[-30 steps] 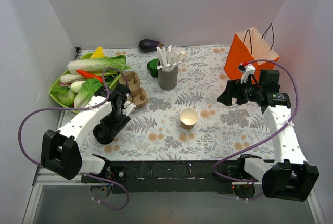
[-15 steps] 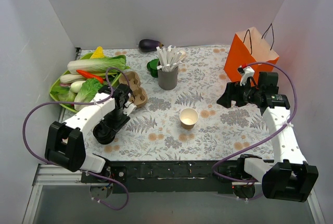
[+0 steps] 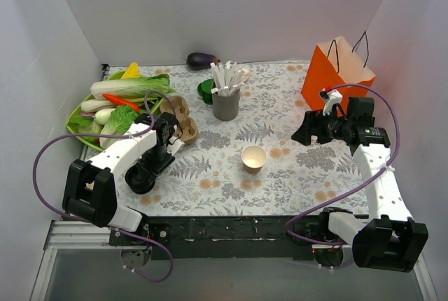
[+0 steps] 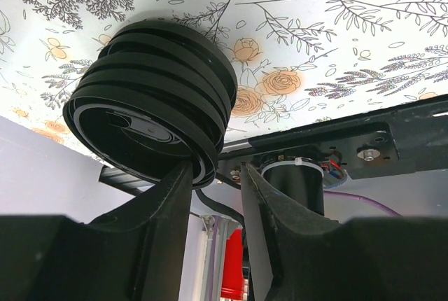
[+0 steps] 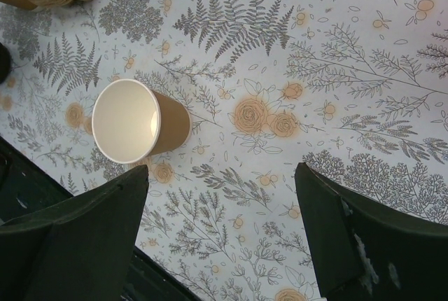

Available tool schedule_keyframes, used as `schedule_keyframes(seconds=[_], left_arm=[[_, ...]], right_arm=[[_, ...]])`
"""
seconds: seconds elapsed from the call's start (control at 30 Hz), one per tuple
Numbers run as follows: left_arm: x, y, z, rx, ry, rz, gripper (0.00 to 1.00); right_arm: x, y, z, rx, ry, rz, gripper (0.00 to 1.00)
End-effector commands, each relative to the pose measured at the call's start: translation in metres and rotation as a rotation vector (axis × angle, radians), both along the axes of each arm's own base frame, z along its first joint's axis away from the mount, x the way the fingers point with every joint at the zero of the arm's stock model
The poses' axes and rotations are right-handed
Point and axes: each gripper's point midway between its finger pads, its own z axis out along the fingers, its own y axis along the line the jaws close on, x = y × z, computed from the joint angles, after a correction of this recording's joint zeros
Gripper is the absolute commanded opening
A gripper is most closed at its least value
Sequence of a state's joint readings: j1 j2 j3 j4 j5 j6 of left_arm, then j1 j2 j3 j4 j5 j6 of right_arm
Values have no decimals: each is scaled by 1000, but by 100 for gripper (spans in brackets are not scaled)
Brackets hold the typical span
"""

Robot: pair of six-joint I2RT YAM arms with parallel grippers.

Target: Pack the takeout coffee

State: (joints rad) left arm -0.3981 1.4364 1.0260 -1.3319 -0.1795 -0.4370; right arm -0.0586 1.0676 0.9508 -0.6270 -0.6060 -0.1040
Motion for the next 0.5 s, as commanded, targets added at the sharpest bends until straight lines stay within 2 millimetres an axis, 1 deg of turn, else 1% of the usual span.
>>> schedule_keyframes(seconds=[0.0, 0.17, 0.27, 0.47], left_arm=[[4, -2, 3, -13, -10, -1, 33], [0, -1, -1, -10, 14, -2, 32], [-1, 2, -3, 8, 15, -5, 32], [-1, 3, -3, 12, 17, -6, 31]], right_arm=[[0, 0, 5, 3, -35, -1, 93], [-1, 0, 4, 2, -37, -3, 93], [-2, -1, 3, -1, -35, -6, 93], [-3, -1, 3, -3, -40, -8, 93]])
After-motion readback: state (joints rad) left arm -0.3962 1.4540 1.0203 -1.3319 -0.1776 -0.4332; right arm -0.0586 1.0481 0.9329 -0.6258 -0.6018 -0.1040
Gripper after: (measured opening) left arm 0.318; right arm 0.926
